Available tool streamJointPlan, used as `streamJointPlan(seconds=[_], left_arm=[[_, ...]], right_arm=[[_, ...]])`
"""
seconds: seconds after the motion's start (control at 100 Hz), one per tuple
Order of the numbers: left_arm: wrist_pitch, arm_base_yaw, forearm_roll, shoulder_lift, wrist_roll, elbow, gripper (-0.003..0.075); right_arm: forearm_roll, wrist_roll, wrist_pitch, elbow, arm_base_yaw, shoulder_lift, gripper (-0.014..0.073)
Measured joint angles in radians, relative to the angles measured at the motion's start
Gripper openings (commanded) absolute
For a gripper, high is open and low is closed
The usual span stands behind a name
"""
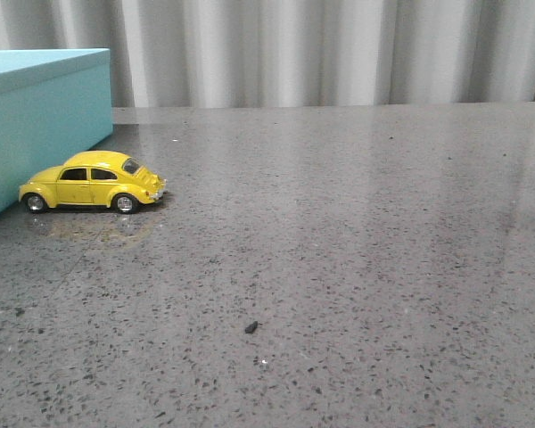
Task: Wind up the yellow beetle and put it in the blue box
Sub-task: 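Lower the open left gripper over the beetle beside the box, then close the left gripper around the beetle's body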
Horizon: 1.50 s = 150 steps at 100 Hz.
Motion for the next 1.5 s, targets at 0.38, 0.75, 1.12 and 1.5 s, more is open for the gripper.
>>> streamJointPlan(seconds=[0.38, 0.75, 1.12, 1.5], left_arm=[[0.288, -0.142, 0.002, 0.314, 0.296, -0.234, 0.0494], [0.432, -0.245, 0.005, 0.537, 0.506, -0.299, 0.0494], [0.45, -0.251, 0.013, 0.737, 0.537, -0.301, 0.0493], [0.436, -0.251, 0.015, 0.781, 0.622, -0.311, 0.0493]], right_arm=[[0.0, -0.012, 0.02, 0.0, 0.0, -0.095, -0.0061], [0.0, -0.014, 0.033, 0.0, 0.0, -0.11, -0.0061], [0.0, -0.014, 0.024, 0.0, 0.0, -0.11, -0.0061], [0.0, -0.014, -0.006, 0.0, 0.0, -0.11, -0.0061]])
